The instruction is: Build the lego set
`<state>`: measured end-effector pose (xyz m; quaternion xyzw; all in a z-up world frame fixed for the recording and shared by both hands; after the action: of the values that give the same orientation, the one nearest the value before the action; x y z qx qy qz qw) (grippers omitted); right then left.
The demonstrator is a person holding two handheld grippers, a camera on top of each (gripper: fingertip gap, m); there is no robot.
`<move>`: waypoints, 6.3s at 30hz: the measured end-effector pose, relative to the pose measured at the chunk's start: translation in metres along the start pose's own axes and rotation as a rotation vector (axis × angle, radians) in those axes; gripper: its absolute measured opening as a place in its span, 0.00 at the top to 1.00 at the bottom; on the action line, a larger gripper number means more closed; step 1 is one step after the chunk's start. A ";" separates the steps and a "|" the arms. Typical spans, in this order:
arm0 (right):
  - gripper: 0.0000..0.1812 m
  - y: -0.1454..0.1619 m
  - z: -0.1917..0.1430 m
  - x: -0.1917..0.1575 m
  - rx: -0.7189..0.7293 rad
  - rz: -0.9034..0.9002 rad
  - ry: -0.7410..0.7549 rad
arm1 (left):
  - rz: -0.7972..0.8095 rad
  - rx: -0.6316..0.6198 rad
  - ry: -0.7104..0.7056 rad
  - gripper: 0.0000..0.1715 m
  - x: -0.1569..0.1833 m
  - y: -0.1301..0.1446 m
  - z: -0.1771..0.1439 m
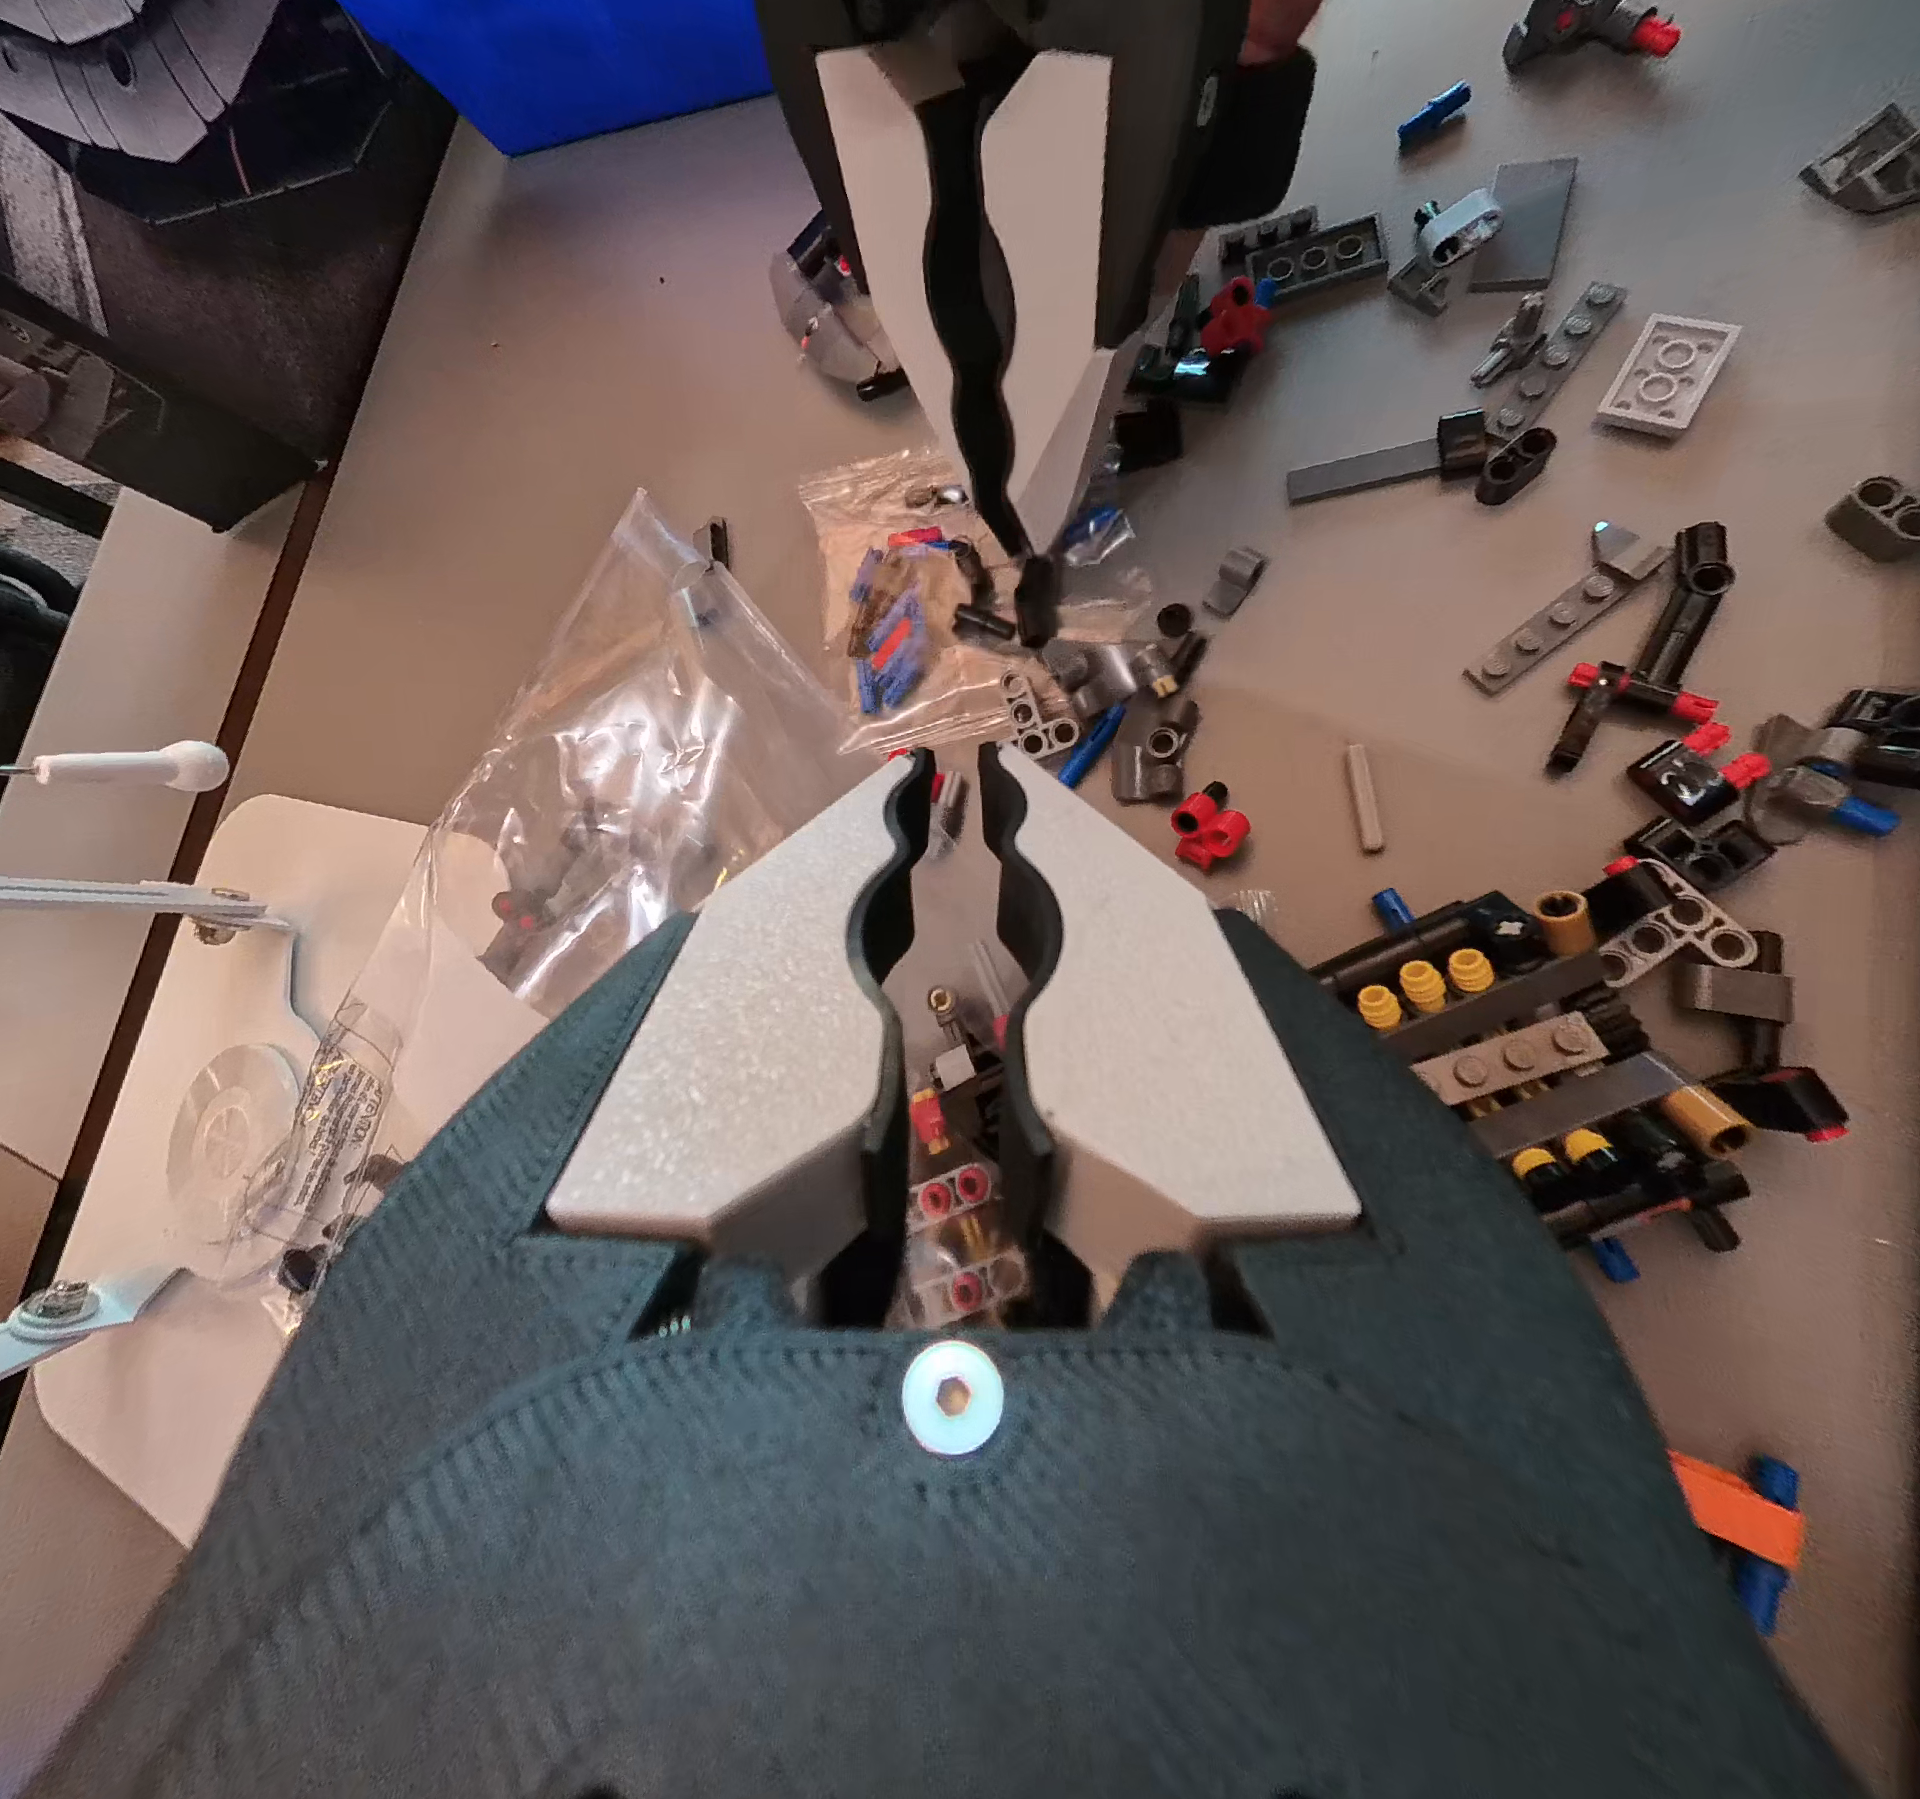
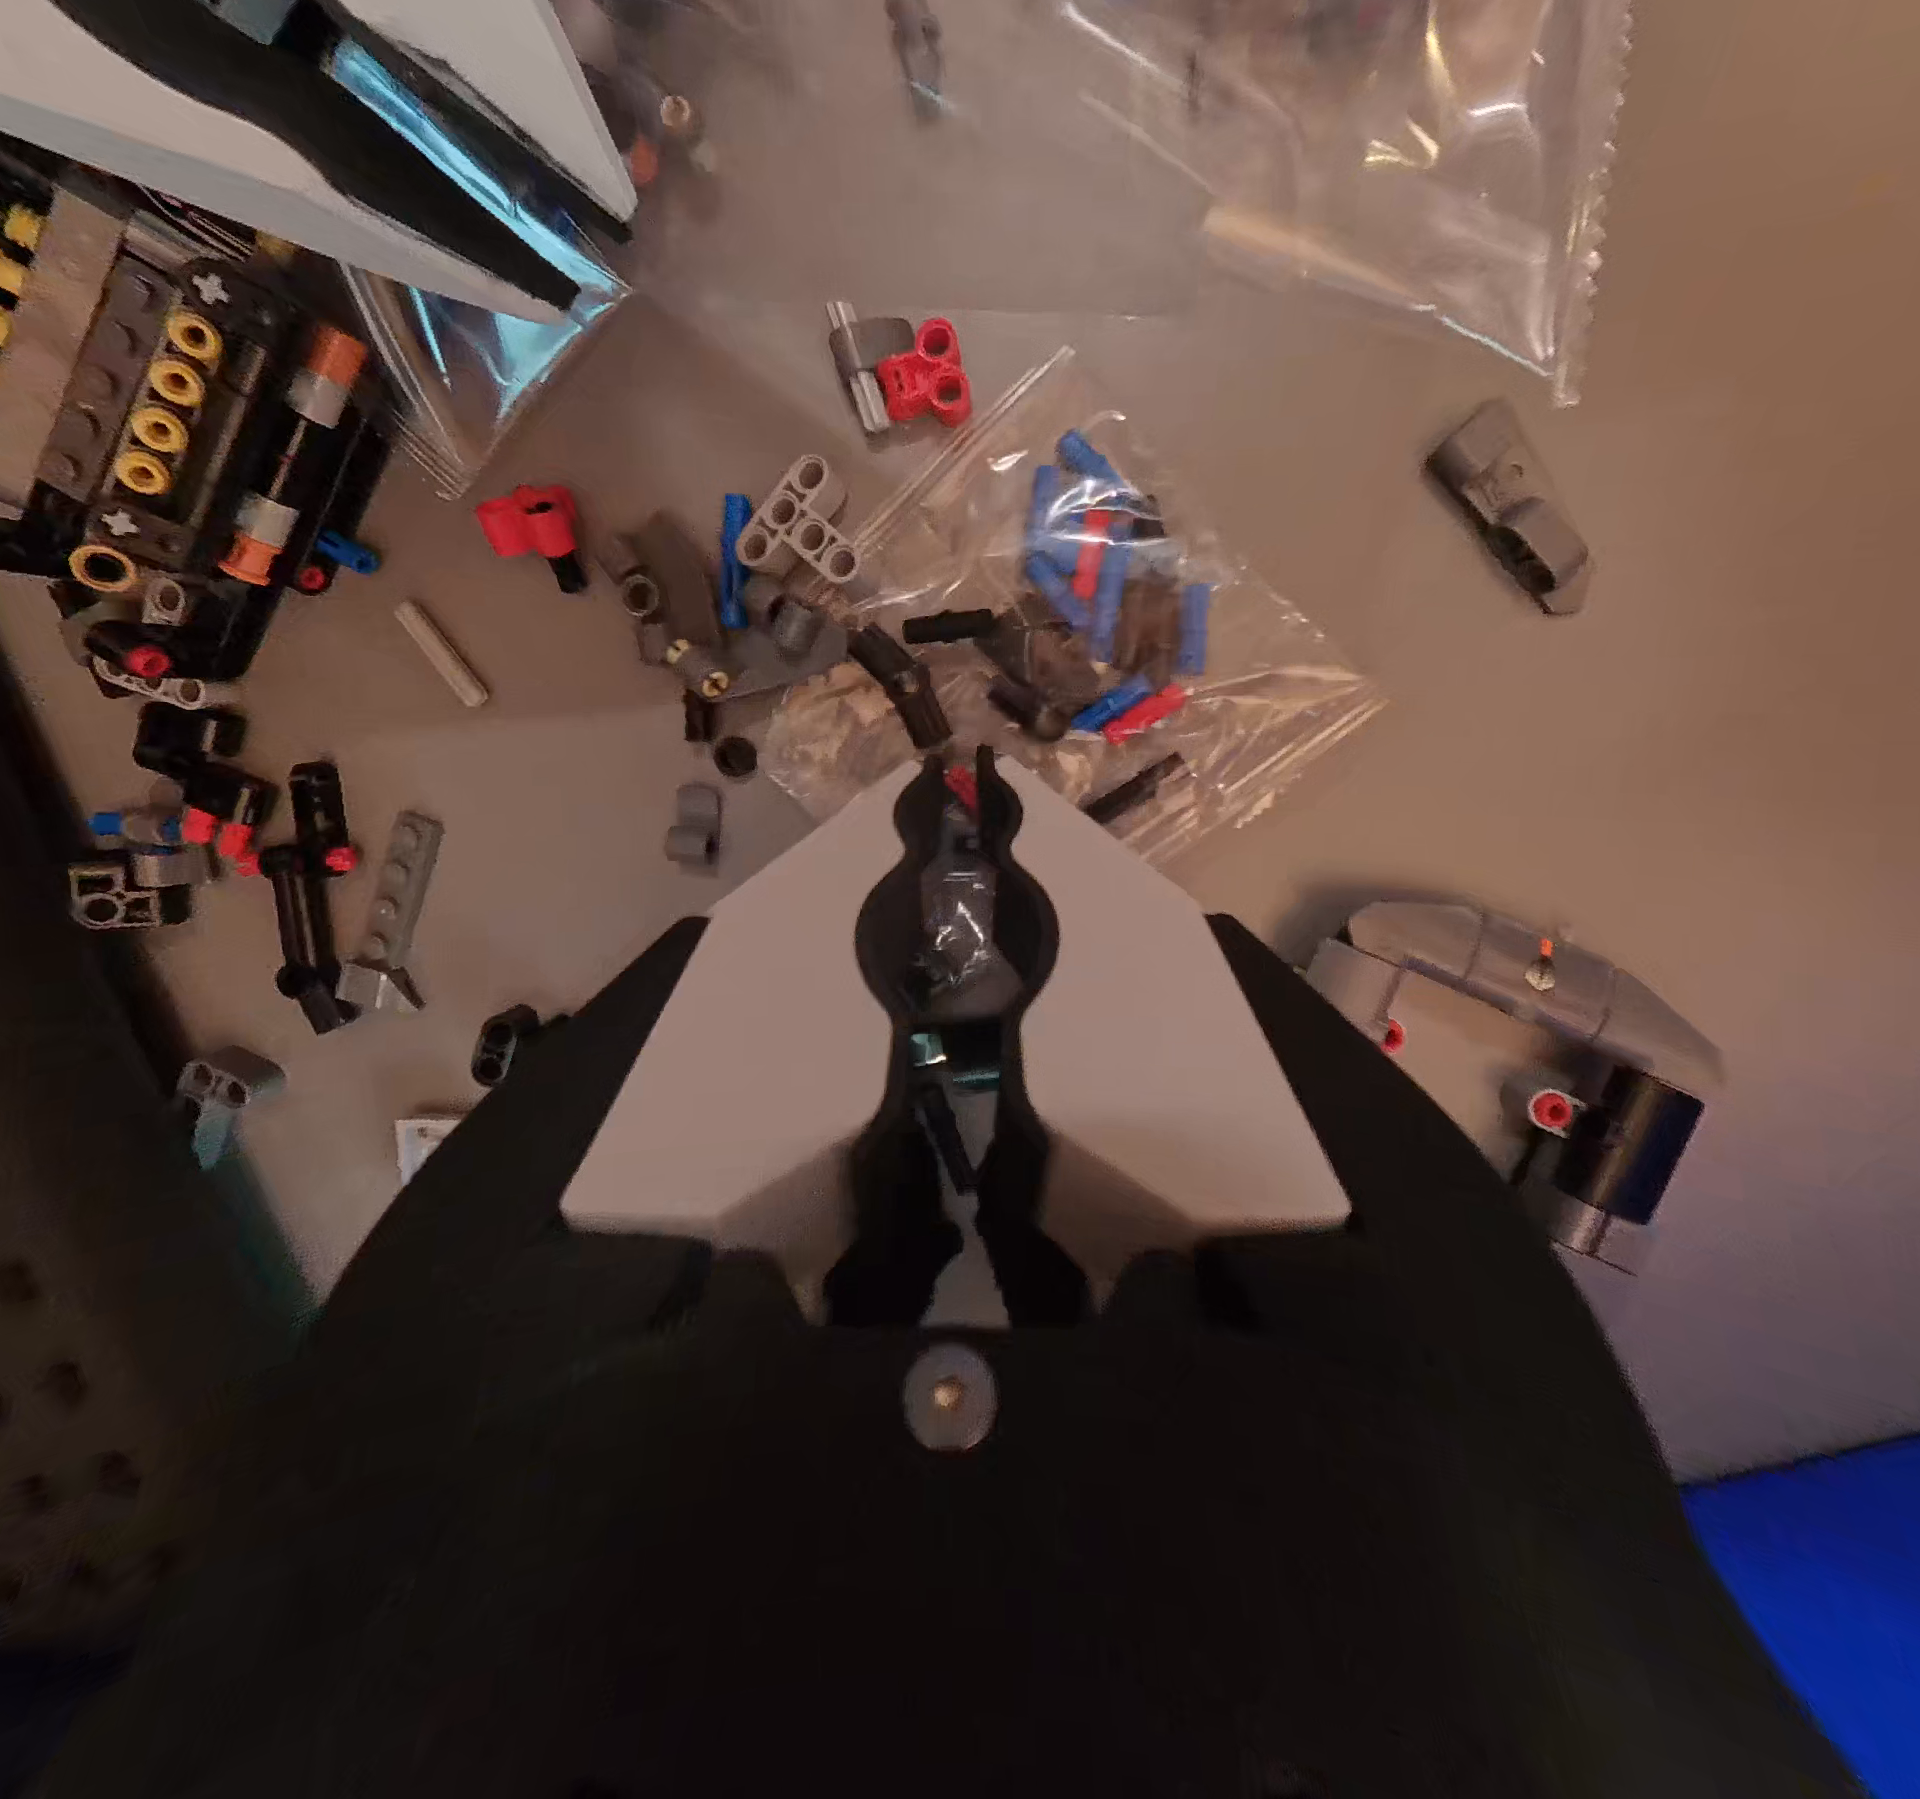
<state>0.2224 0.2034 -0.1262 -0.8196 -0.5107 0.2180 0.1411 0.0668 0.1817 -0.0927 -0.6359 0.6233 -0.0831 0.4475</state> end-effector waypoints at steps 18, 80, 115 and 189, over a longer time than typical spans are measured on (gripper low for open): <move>0.84 0.001 -0.011 -0.003 0.072 0.008 -0.045 | -0.011 0.003 -0.007 0.96 -0.002 0.000 -0.001; 1.00 -0.038 -0.017 -0.041 0.364 -0.180 -0.299 | 0.013 0.024 0.053 0.95 0.010 -0.006 0.004; 1.00 -0.043 -0.029 -0.045 0.459 -0.232 -0.283 | 0.043 0.071 0.009 1.00 0.009 -0.012 -0.002; 0.98 -0.030 -0.003 -0.020 0.247 -0.149 -0.103 | -0.052 0.006 -0.037 1.00 -0.008 -0.001 -0.004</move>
<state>0.1929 0.1987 -0.1060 -0.7434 -0.5461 0.3100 0.2302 0.0632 0.1867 -0.0862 -0.6517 0.5980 -0.0846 0.4588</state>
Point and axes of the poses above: each gripper's, where its closed fingertips meet, z out along the fingers, y out of its underside, x = y × z across the jaws, the point moved 8 cm from there along -z, back along the fingers, and after that the axes turned 9 degrees about -y, right-handed, at the moved point
